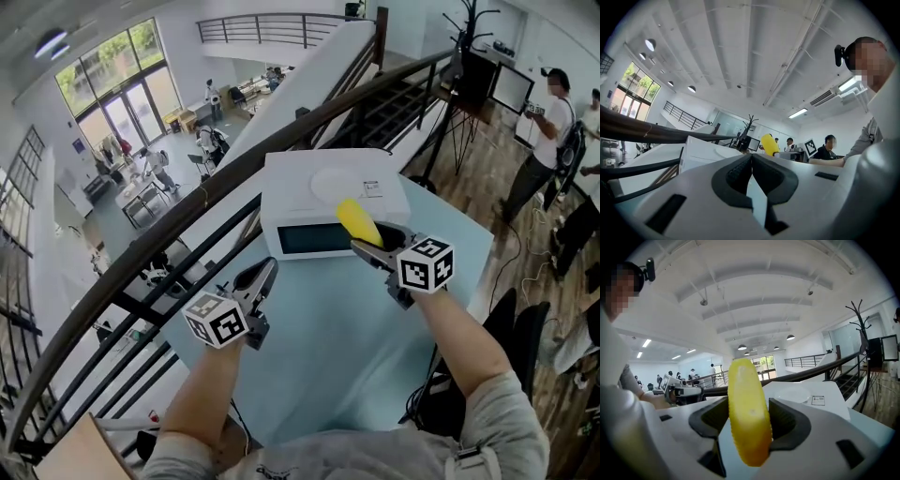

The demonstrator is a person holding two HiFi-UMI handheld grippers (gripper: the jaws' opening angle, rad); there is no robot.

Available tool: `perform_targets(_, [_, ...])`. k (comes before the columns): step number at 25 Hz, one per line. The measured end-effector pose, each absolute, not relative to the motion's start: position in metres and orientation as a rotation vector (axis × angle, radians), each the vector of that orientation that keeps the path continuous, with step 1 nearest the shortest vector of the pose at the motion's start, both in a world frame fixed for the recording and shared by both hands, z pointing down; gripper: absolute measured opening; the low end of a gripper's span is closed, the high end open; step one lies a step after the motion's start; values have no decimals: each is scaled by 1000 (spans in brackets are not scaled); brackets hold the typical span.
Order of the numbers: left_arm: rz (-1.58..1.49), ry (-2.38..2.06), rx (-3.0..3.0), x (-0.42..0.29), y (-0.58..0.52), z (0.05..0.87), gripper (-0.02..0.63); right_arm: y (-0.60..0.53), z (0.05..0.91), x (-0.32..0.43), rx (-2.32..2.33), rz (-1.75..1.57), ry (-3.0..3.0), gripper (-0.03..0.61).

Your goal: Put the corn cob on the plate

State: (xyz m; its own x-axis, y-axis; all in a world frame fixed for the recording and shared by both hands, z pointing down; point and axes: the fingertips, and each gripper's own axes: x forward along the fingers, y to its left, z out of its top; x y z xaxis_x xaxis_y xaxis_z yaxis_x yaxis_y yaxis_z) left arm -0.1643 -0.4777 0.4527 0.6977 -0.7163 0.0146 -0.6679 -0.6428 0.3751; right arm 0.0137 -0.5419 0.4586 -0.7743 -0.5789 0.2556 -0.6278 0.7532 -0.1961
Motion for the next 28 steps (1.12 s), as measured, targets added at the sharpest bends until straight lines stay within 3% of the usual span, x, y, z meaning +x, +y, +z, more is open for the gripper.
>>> perform_targets(28, [-127, -1096, 2563, -144, -598, 488, 18, -724, 510, -9, 959, 308, -2481, 273])
